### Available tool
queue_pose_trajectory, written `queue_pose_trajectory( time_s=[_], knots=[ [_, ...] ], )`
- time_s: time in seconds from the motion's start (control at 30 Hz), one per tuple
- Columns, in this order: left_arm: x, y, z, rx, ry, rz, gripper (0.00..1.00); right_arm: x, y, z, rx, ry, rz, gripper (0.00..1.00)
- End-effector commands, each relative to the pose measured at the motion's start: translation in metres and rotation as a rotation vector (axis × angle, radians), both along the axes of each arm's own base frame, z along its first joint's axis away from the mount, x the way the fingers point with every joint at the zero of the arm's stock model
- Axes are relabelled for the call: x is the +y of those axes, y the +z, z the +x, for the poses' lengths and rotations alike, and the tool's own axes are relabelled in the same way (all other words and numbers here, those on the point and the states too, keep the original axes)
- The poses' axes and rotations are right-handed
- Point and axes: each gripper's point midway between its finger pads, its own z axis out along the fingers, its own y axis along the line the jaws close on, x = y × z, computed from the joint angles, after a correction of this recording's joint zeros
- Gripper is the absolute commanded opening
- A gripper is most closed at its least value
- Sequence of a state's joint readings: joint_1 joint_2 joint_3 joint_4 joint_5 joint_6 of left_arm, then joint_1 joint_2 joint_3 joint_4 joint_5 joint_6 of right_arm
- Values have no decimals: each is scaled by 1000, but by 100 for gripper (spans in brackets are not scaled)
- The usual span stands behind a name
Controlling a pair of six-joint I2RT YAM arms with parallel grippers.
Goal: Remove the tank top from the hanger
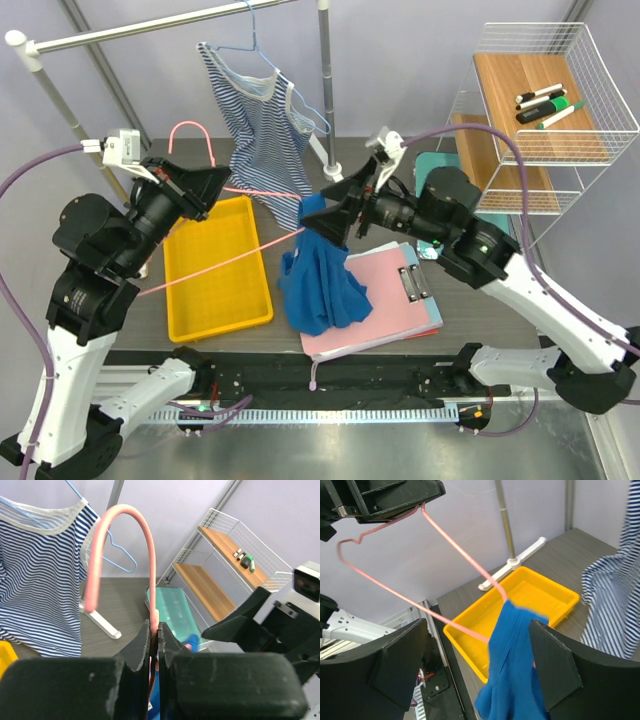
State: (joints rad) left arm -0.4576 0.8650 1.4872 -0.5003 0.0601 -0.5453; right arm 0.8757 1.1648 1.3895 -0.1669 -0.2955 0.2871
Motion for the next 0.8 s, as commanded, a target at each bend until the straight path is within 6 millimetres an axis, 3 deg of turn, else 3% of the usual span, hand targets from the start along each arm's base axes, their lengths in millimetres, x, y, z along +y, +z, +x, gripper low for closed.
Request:
queue_pose_trajectory(
  time_s=[0.0,0.03,0.07,0.13,0.17,0.2,0.3,0.37,0.4,0.43,0.5,0.53,0.57,0.67,0.77],
  knots=[
    [4,31,0,-97,18,-95,0,-81,34,7,-91,-323,2,93],
    [4,32,-2,-103,15,-101,0,-95,24,12,-87,-390,-16,96],
    [3,29,-2,-98,11,-106,0,-114,-2,4,-94,-418,-45,100],
    [4,30,-3,-106,12,-114,0,-107,-18,-25,-172,-269,-8,100],
    [4,30,-3,-106,10,-112,0,-97,-61,-31,-157,-198,-56,100],
    [4,31,-5,-110,7,-113,0,-100,-60,-40,-194,-173,-19,100],
    [3,35,-11,-120,-13,-125,0,-86,-118,-17,-165,-193,-185,100],
    [2,40,-18,-138,-34,-138,0,-71,-134,-5,-153,-183,-231,100],
    [2,42,-19,-141,-38,-144,0,-62,-129,1,-168,-177,-207,100],
    [3,44,-21,-145,-38,-144,0,-48,-143,10,-138,-164,-236,100],
    [6,46,-25,-146,-33,-139,0,-37,-134,30,-166,-222,-179,100],
    [6,46,-25,-145,-33,-138,0,-26,-149,38,-169,-212,-214,100],
    [7,46,-26,-147,-32,-140,0,-22,-143,45,-188,-232,-185,100],
    [8,46,-28,-140,-33,-135,0,5,-154,43,-165,-137,-155,98],
    [8,46,-29,-140,-35,-125,0,19,-164,42,-122,-98,-119,93]
  ],
)
